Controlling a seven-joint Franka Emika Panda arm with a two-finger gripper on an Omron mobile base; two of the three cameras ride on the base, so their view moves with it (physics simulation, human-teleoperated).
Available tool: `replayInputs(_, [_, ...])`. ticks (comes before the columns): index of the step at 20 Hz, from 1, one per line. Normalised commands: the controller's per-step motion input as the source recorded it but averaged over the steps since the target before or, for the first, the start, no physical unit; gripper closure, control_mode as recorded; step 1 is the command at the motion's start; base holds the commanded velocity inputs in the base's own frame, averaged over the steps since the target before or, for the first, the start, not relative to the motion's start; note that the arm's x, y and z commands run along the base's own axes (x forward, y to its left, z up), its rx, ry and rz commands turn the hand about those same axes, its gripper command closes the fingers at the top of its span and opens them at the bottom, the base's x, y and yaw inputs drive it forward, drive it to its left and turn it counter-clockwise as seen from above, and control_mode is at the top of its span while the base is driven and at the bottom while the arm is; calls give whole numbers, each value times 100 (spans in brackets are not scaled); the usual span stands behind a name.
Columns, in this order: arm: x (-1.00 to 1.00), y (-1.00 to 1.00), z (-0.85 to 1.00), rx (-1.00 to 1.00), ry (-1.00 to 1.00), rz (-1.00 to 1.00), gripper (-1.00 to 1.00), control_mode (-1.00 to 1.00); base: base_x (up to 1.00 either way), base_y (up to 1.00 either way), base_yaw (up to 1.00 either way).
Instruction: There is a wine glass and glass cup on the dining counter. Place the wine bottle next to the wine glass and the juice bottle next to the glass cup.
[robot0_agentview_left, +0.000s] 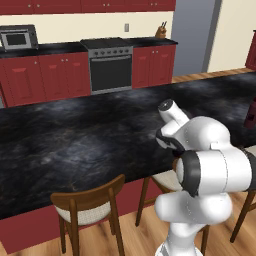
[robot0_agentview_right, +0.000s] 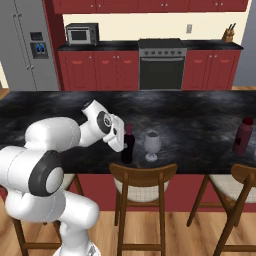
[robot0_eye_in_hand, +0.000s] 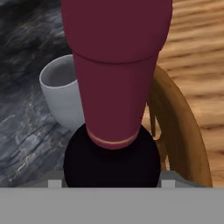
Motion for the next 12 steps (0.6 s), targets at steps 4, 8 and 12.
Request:
replayInputs(4, [18, 0, -15, -1, 0, 0, 100, -100, 0, 0, 0])
replayInputs(8, [19, -3, -17, -2, 0, 0, 100, -100, 0, 0, 0])
replayInputs(12, [19, -6, -19, -5, 3, 0, 100, -100, 0, 0, 0])
